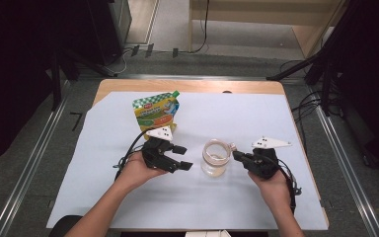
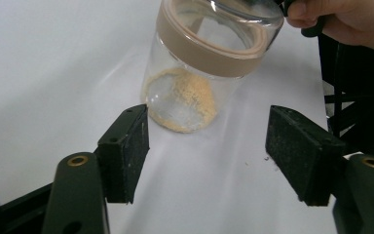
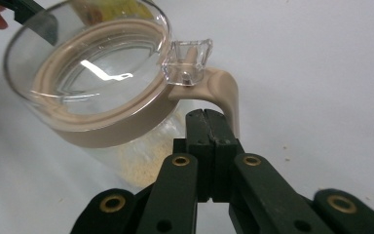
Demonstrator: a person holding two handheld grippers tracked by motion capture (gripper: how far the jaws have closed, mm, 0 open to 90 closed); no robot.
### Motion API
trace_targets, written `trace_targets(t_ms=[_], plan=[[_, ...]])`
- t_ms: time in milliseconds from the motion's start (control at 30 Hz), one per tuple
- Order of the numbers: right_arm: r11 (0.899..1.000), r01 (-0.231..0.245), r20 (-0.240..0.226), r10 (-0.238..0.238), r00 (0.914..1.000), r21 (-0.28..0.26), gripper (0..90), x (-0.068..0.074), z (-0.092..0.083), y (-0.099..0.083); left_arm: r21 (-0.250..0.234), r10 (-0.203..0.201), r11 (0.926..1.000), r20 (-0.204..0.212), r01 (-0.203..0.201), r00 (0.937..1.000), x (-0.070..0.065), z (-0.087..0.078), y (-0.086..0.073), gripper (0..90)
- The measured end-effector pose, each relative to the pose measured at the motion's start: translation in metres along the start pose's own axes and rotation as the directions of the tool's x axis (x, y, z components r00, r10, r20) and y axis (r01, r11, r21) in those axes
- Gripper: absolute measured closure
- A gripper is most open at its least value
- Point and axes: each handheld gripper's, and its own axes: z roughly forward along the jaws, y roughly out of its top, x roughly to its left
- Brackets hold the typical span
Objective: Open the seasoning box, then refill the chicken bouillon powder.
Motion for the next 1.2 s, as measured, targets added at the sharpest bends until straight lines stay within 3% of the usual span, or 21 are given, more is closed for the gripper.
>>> trace_targets(t_ms=[133, 200, 400, 533, 700, 833, 967, 1133, 1200], plan=[[1.000, 0.005, 0.013, -0.005, 0.9999, -0.011, 90.0, -0.003, -0.009, 0.001, 0.004, 0.011, 0.9999, 0.002, -0.011, 0.9999, -0.001, 0.002, 0.005, 28.2], [1.000, -0.009, 0.020, 0.010, 0.9998, -0.007, 90.0, -0.009, -0.011, 0.002, 0.005, 0.006, 1.0000, 0.027, -0.006, 0.9996, -0.002, 0.003, 0.011, 25.7], [0.999, -0.029, -0.001, 0.029, 0.9996, 0.014, 90.0, -0.019, -0.001, 0.004, 0.036, 0.029, 0.9988, 0.069, -0.031, 0.9972, -0.002, 0.013, 0.027, 21.4], [0.999, -0.043, -0.009, 0.044, 0.9990, 0.031, 90.0, -0.024, 0.008, 0.003, 0.043, 0.036, 0.9983, 0.065, -0.039, 0.9973, 0.002, 0.017, 0.034, 20.5], [0.999, -0.027, 0.012, 0.026, 0.9996, 0.042, 90.0, -0.024, 0.015, 0.004, 0.050, 0.049, 0.9974, 0.057, -0.052, 0.9972, 0.005, 0.023, 0.037, 17.9], [0.998, -0.026, 0.022, 0.025, 0.9995, 0.053, 90.0, -0.024, 0.016, 0.004, 0.050, 0.051, 0.9973, 0.057, -0.053, 0.9971, 0.005, 0.027, 0.040, 13.8], [0.998, -0.020, 0.033, 0.017, 0.9993, 0.063, 90.0, -0.023, 0.018, 0.003, 0.065, 0.083, 0.9942, 0.037, -0.085, 0.9959, 0.001, 0.034, 0.043, 13.2], [0.998, -0.019, 0.039, 0.016, 0.9991, 0.064, 90.0, -0.022, 0.018, 0.002, 0.071, 0.082, 0.9940, 0.032, -0.084, 0.9961, 0.002, 0.040, 0.043, 13.2], [0.998, -0.020, 0.038, 0.017, 0.9991, 0.065, 90.0, -0.022, 0.018, 0.003, 0.078, 0.100, 0.9919, 0.017, -0.101, 0.9949, 0.001, 0.046, 0.043, 13.2]])
